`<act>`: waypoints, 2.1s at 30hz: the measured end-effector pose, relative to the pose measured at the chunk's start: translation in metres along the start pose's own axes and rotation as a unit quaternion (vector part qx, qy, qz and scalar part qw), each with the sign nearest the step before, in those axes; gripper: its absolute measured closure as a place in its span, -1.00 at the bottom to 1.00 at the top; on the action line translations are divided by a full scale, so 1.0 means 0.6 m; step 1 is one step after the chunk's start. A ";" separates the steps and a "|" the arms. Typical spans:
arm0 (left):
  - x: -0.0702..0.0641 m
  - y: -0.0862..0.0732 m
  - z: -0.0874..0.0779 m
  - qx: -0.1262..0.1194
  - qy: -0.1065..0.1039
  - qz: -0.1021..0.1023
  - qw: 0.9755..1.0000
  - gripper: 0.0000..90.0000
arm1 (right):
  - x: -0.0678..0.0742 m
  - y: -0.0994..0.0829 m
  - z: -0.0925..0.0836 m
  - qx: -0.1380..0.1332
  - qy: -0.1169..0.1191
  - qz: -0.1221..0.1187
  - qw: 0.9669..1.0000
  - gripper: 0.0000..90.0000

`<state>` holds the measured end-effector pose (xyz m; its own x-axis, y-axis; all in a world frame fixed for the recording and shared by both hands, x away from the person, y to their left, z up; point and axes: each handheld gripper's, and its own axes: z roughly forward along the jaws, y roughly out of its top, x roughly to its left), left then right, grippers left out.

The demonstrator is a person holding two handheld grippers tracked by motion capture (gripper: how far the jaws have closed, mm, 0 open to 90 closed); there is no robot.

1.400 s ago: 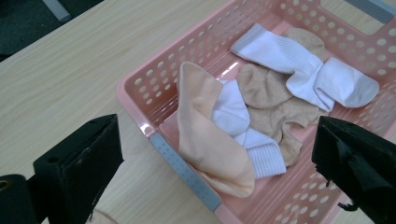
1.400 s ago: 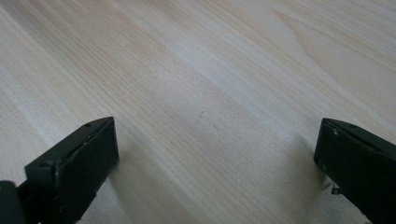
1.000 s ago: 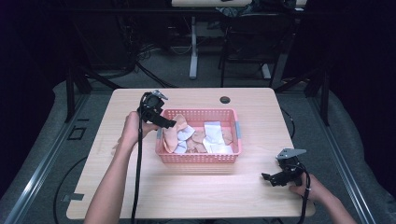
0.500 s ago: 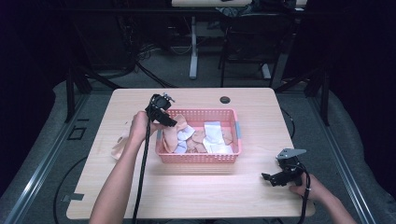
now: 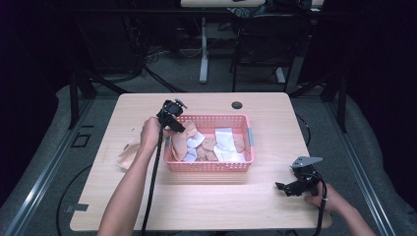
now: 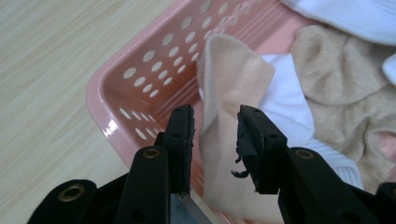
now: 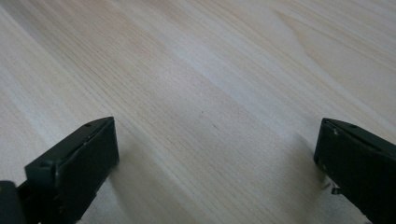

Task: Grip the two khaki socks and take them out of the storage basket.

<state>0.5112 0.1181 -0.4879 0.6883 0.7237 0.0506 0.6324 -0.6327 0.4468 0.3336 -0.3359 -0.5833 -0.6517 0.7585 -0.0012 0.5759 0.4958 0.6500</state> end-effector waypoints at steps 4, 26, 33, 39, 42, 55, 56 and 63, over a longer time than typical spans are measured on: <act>0.005 -0.004 0.004 0.001 -0.011 -0.018 1.000 0.58 | 0.000 0.000 0.000 0.000 0.000 0.000 1.000 -1.00; -0.011 -0.006 -0.054 -0.027 -0.060 -0.006 0.998 0.97 | 0.000 0.000 0.000 0.000 0.000 0.000 1.000 -1.00; -0.028 0.005 -0.084 -0.039 -0.063 0.013 0.997 0.97 | 0.000 0.000 0.000 0.000 0.000 0.000 1.000 -1.00; -0.041 0.015 -0.108 -0.052 -0.059 0.025 0.997 0.97 | 0.000 0.000 0.000 0.000 0.000 0.000 1.000 -1.00; -0.044 0.018 -0.117 -0.056 -0.061 0.028 0.996 0.97 | 0.000 0.000 0.000 0.000 0.000 0.000 1.000 -1.00; -0.047 0.028 -0.152 -0.076 -0.076 0.032 0.994 0.97 | 0.000 0.000 0.000 0.000 -0.001 0.000 1.000 -1.00; -0.046 0.029 -0.156 -0.077 -0.077 0.034 0.993 0.97 | 0.000 0.000 0.000 0.001 -0.002 0.000 1.000 -1.00; -0.047 0.030 -0.173 -0.083 -0.075 0.037 0.993 0.97 | 0.000 0.000 0.000 0.000 -0.001 0.000 1.000 -1.00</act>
<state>0.4661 0.1148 -0.3889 0.7841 0.6195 -0.0388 0.5189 -0.6199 0.5887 0.3334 -0.3357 -0.5833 -0.6507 0.7594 -0.0019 0.5764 0.4956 0.6498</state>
